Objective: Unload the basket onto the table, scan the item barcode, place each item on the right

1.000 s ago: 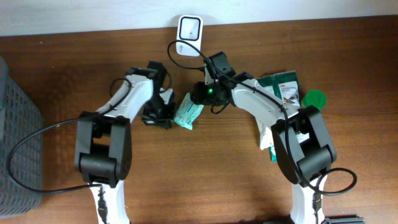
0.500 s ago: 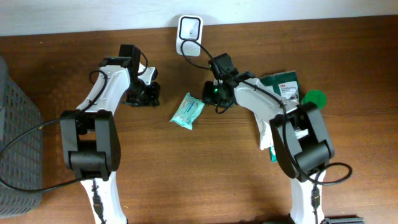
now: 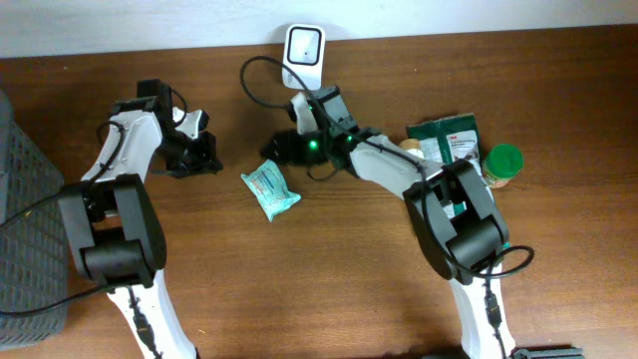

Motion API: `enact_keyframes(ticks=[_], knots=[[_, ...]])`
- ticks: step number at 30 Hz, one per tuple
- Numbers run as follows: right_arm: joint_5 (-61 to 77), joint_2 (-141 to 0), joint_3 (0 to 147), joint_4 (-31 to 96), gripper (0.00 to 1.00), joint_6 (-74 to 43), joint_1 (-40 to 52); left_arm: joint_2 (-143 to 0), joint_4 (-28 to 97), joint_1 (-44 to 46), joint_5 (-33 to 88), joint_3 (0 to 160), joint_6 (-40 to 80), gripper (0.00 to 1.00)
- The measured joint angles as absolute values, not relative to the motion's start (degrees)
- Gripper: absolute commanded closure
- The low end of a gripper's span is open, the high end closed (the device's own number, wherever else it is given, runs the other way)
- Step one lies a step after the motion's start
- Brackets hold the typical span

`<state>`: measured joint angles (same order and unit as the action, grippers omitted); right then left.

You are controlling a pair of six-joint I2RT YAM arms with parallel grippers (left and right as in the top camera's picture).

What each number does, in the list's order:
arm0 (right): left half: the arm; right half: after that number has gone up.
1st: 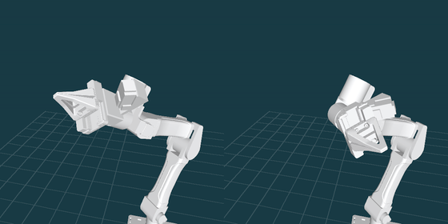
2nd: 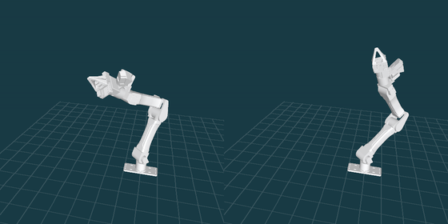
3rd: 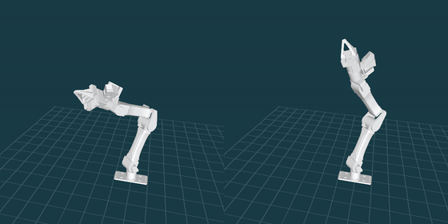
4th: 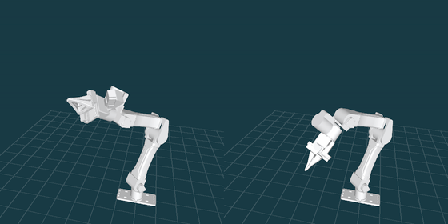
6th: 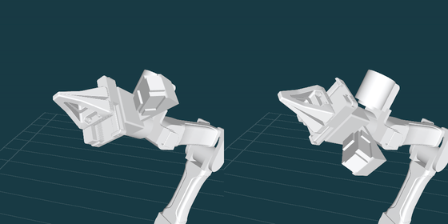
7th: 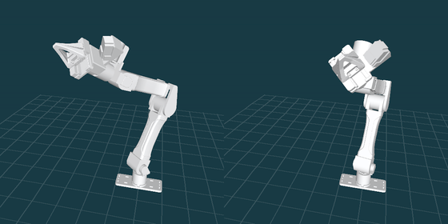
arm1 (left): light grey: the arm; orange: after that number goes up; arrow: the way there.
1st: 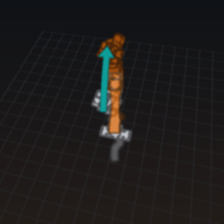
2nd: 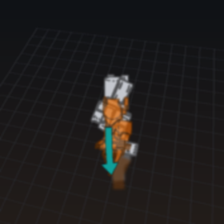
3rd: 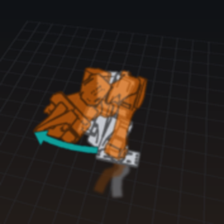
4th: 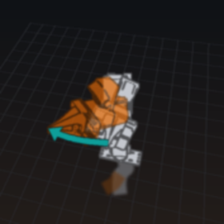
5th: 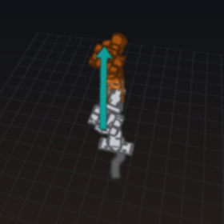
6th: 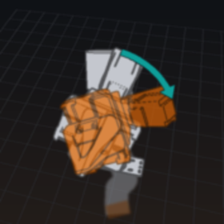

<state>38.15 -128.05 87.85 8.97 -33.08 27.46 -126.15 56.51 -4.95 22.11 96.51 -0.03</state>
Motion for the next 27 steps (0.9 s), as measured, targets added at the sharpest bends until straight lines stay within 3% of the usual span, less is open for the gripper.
enact_keyframes(ticks=[4, 8, 15, 27], knots=[[38.5, -123.61, 89.69, 26.98, 0.52, -26.13, 28.67, -126.13, 51.72, -4.97, 22.13, 96.47, 0.01, 0.94], [37.5, -122.37, 90.59, 27.75, 0.57, -23.94, 34.74, -126.13, 49.47, -7.05, 18.98, 96.47, 2.44, 0.95], [29.45, -122.76, 90.65, 32.91, 0.56, -26.98, 43.68, -126.13, 49.41, -8.75, 13.3, 96.47, 3.49, 0.95], [15.42, -123.04, 90.65, 36.47, 0.56, -31.57, 33.23, -126.15, 51.99, -3.03, 13.02, 95.33, 3.73, 1.0]])
